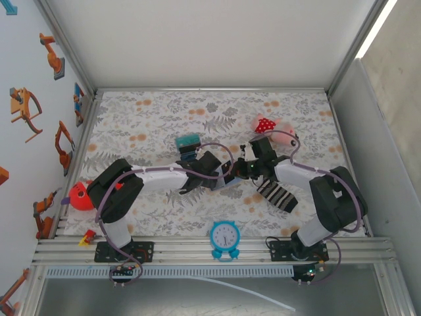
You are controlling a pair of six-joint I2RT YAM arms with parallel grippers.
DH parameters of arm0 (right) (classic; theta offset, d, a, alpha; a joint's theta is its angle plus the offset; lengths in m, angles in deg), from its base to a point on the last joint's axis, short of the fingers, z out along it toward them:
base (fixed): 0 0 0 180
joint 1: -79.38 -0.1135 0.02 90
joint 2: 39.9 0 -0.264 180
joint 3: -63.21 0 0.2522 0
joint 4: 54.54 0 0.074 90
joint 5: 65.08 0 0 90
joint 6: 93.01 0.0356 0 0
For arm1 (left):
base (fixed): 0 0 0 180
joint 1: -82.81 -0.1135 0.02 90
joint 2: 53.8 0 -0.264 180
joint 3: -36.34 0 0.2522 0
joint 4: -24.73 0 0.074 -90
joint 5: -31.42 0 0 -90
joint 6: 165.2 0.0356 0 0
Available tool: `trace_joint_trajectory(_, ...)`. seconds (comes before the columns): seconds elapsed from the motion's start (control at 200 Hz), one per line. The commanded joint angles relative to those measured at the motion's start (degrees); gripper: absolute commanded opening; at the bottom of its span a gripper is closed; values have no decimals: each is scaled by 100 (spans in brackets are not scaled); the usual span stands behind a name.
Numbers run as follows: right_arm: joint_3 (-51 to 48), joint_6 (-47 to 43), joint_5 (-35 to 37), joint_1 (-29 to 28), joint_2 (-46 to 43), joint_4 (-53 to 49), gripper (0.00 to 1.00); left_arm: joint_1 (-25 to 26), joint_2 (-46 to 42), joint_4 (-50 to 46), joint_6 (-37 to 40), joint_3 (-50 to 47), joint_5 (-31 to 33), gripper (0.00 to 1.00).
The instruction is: Take the credit cards out of the card holder
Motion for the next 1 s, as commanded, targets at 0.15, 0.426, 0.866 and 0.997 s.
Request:
trace_joint_trajectory(0.15,220,-1039,561,-22,-907,-1183,0,48,-762,-409,236,-147,-118,97)
trace_joint_trajectory(0.426,441,-2104,123,-79,-1817,-1811,0,-69,-2024,-69,1339,-120,-754,97)
trace_joint_trajectory(0.866,951,-3276,-1126,-408,-2197,-2160,0,-787,-2667,-22,3004,-2,-4082,99)
trace_joint_trajectory(0.997,1110,-3579,-1356,-490,-2206,-2421,0,-818,-2709,-196,3442,48,-4777,97)
